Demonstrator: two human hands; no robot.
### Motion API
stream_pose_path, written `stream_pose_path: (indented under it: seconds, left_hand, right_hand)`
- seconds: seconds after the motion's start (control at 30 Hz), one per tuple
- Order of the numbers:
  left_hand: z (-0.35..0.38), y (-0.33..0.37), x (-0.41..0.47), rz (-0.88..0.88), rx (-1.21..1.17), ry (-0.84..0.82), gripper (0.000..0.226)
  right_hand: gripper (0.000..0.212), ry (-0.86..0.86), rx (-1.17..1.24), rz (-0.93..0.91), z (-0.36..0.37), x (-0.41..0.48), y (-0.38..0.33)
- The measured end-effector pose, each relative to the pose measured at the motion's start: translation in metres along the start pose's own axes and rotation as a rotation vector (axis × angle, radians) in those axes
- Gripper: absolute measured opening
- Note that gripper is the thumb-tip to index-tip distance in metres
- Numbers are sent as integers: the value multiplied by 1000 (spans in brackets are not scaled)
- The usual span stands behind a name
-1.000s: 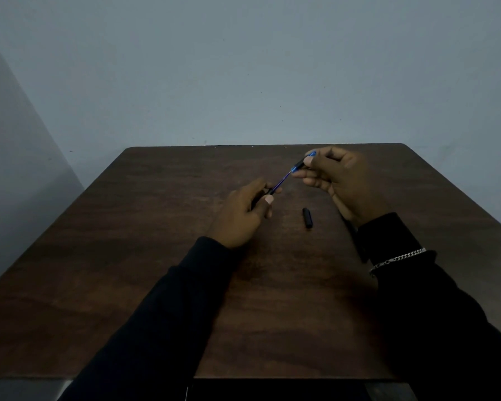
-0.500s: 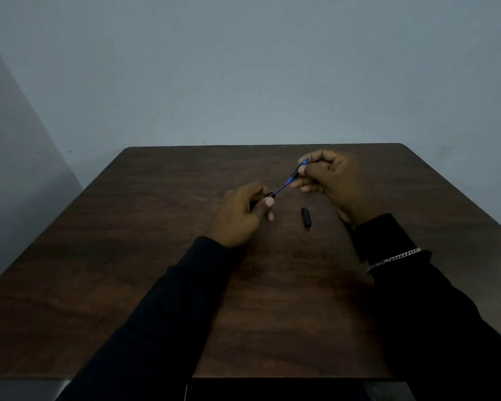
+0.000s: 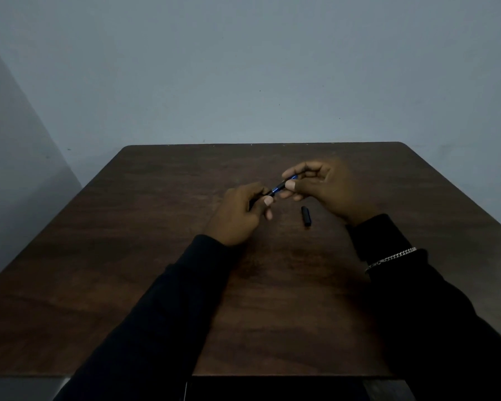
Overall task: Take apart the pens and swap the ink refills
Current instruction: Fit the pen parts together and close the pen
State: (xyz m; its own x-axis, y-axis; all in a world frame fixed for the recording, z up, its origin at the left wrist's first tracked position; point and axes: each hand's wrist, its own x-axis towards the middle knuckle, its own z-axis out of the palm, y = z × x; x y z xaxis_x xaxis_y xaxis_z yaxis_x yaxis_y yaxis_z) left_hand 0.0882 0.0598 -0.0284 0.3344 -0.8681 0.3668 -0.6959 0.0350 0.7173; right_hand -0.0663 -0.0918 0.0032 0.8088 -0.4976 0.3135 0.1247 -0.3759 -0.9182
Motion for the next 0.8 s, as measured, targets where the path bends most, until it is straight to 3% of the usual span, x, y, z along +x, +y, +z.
stream_pose_path:
  seconds: [0.23,0.43,0.53,0.63,0.7,0.8]
  left_hand:
    - [0,-2,0,32,46,-6,24]
    - [0,1,-1,69,76,-9,20]
    - [0,4,-1,74,66,3,21]
    - [-1,5,-1,64,65,18,23]
    - [-2,5,-1,48,67,15,23]
    - [-2,6,-2,51,74,10,23]
  right_hand:
    - [3,-27,-120,-17,-3,3,10]
    - [52,29,-412,-19,3,2,13]
    - [62,72,-446,-37,4,-1,8]
    - [30,27,-275,-38,1,0,5]
    - [24,-12,-192,-47,1,1,5]
    - [15,-12,-257,-81,1,2,8]
